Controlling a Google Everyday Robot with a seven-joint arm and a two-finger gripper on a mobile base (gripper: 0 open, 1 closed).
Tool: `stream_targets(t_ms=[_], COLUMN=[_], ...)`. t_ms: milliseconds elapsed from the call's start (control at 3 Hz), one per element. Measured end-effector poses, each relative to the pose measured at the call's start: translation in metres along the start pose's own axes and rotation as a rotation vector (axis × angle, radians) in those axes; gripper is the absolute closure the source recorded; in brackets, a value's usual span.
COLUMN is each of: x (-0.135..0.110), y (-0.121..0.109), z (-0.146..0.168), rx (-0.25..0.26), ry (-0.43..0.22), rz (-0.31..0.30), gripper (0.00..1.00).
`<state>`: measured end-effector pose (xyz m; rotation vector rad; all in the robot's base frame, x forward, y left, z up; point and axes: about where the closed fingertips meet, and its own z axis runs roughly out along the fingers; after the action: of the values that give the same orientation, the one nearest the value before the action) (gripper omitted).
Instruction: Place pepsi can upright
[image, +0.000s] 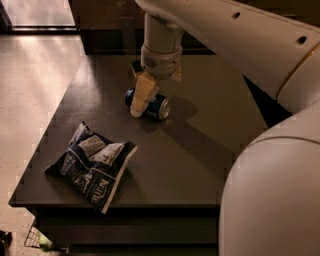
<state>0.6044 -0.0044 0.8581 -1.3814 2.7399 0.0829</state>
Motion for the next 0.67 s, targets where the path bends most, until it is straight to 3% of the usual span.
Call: stream_targets(t_ms=[667], x=[-0.0063], y=[-0.0016], z=[0.0064], rx=[-0.002], ry=[-0.031], rz=[-0.048], gripper=[0.00])
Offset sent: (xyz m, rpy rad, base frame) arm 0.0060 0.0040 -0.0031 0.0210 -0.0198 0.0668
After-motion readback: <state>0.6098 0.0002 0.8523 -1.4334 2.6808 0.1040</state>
